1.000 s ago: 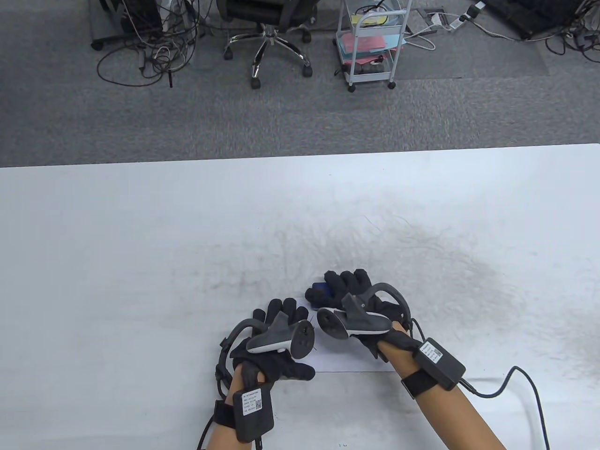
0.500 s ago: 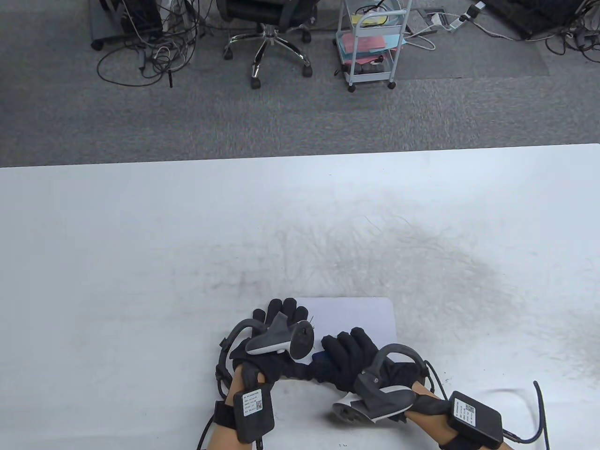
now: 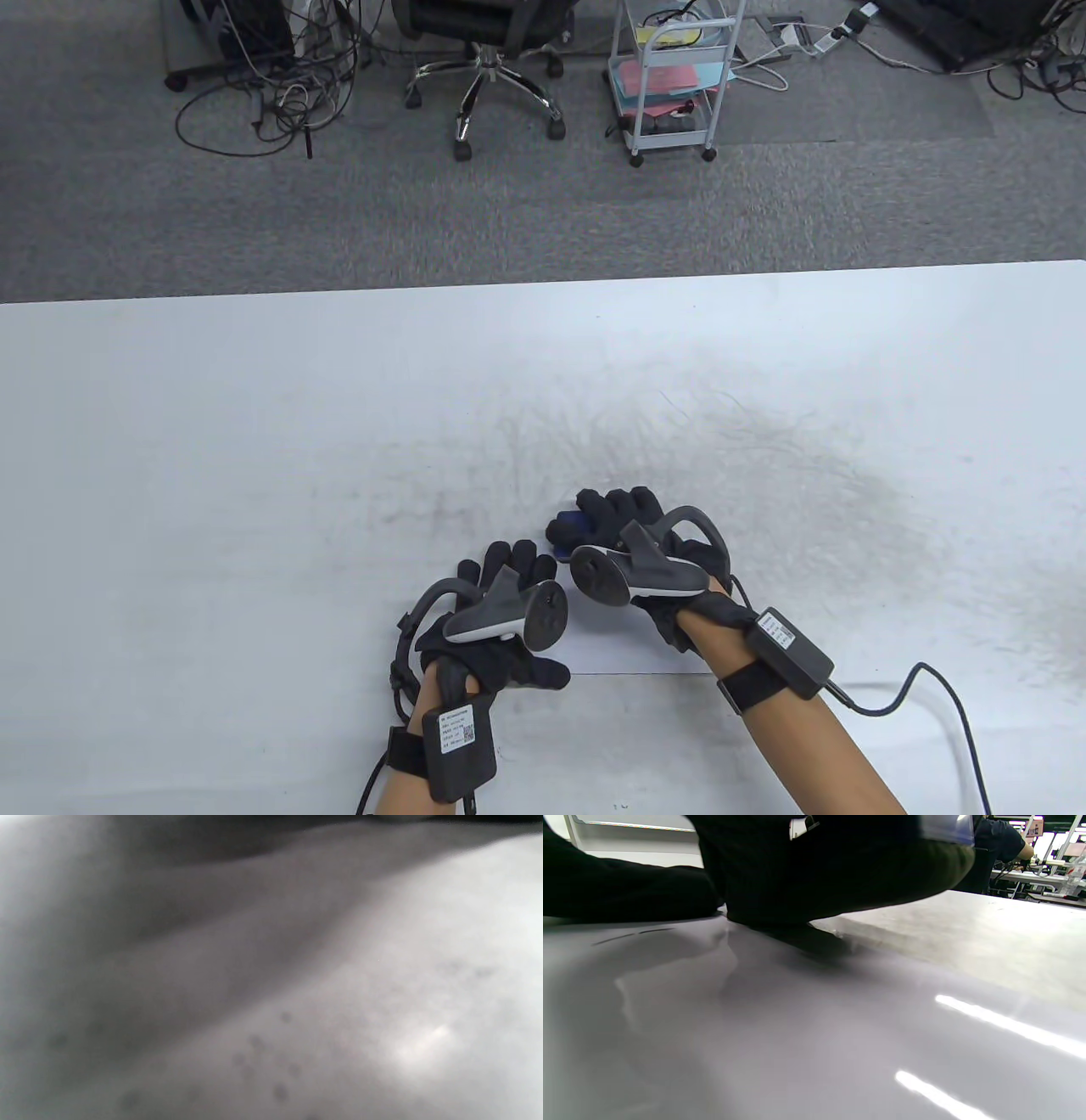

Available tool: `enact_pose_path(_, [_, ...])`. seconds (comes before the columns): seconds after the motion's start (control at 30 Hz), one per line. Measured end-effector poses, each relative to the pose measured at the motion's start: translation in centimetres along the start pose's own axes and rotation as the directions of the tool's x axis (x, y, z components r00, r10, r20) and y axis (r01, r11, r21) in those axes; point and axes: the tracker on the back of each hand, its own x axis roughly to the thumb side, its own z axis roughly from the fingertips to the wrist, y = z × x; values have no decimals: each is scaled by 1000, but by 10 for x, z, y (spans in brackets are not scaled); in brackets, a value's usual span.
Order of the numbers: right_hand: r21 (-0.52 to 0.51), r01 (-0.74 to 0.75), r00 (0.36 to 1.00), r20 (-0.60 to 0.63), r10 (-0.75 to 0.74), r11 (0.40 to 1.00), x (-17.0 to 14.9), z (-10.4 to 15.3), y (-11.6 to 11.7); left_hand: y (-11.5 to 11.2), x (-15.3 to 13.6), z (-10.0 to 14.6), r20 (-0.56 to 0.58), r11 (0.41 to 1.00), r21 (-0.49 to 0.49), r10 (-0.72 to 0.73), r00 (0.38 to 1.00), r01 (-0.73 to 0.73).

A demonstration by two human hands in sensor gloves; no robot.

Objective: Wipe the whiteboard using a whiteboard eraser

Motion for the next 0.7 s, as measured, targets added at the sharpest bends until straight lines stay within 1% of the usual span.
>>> enact_pose_path(0.13, [-65, -56, 998, 30, 58, 996, 7, 12, 5, 0, 0, 0, 1, 1000, 1, 4, 1000, -4])
enact_pose_path(0.23, [-101, -95, 989, 103, 106, 990, 17, 31, 8, 0, 0, 0, 1, 1000, 4, 5, 1000, -5])
enact_pose_path(0.33, [-118, -132, 970, 192, 152, 984, 34, 61, 11, 0, 0, 0, 0, 1000, 4, 3, 1000, -3])
enact_pose_path(0.37, [-115, -135, 961, 228, 159, 984, 41, 74, 12, 0, 0, 0, 0, 1000, 3, 3, 1000, -3])
enact_pose_path(0.47, [-109, -137, 939, 301, 164, 985, 55, 102, 15, 0, 0, 0, -3, 1000, 3, 3, 1000, -3])
enact_pose_path(0.57, [-102, -154, 930, 322, 179, 983, 58, 112, 14, 0, 0, 0, -7, 1000, 1, 1, 1000, -1])
enact_pose_path(0.63, [-94, -154, 933, 314, 176, 984, 57, 108, 13, 0, 0, 0, -7, 1000, 2, 0, 1000, 0])
enact_pose_path(0.7, [-54, -135, 941, 306, 145, 989, 56, 103, 10, 0, 0, 0, -7, 1000, -1, 1, 1000, -1])
